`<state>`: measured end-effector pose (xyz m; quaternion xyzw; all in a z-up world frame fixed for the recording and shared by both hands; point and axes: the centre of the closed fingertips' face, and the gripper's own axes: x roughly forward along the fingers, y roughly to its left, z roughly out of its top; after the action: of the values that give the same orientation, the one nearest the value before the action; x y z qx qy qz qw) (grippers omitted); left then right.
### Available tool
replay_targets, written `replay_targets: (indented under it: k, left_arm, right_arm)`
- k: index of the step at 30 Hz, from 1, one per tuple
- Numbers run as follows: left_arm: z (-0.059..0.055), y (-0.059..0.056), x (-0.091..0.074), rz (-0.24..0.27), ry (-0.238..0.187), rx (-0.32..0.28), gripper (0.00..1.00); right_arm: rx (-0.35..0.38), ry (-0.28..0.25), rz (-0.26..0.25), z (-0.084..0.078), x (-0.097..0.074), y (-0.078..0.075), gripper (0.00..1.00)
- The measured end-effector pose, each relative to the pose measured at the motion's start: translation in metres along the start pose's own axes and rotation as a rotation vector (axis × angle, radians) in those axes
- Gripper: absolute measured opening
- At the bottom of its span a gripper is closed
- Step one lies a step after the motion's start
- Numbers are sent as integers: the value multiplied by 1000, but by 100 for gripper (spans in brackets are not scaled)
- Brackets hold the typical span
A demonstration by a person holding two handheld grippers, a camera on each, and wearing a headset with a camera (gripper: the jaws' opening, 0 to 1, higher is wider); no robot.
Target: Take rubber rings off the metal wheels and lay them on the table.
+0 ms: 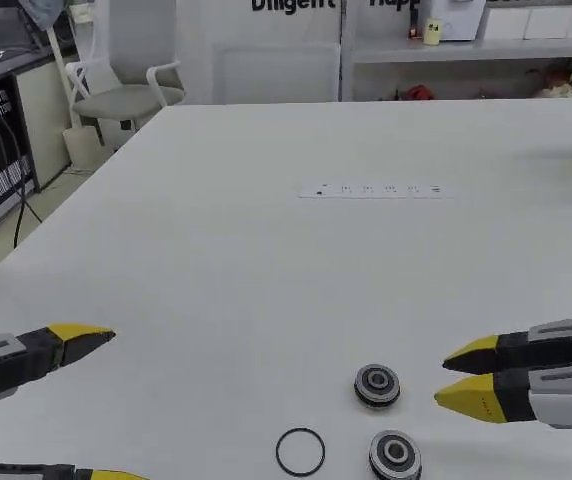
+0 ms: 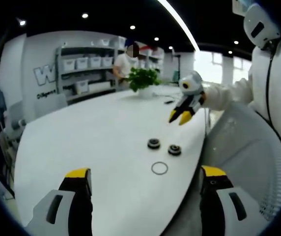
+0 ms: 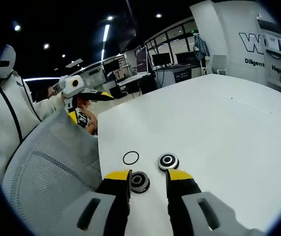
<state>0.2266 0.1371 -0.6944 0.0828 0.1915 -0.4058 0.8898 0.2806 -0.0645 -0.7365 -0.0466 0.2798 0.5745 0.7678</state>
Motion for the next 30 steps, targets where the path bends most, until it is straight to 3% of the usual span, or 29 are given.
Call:
replay_targets:
  k: [6, 16, 23, 30]
  left_arm:
    - [4, 0, 6, -17, 22, 26, 92]
    - [27, -10, 16, -71, 27, 93, 91]
    - [45, -19, 25, -102, -14, 111, 88]
    - [55, -30, 36, -154, -13, 145, 86]
  right_arm:
    - [17, -26, 16, -16, 3, 8, 31]
    - [41, -21, 20, -37, 14, 14, 34]
    - [27, -15, 28, -40, 15, 15, 34]
    - [16, -17, 39, -41, 19, 17, 35]
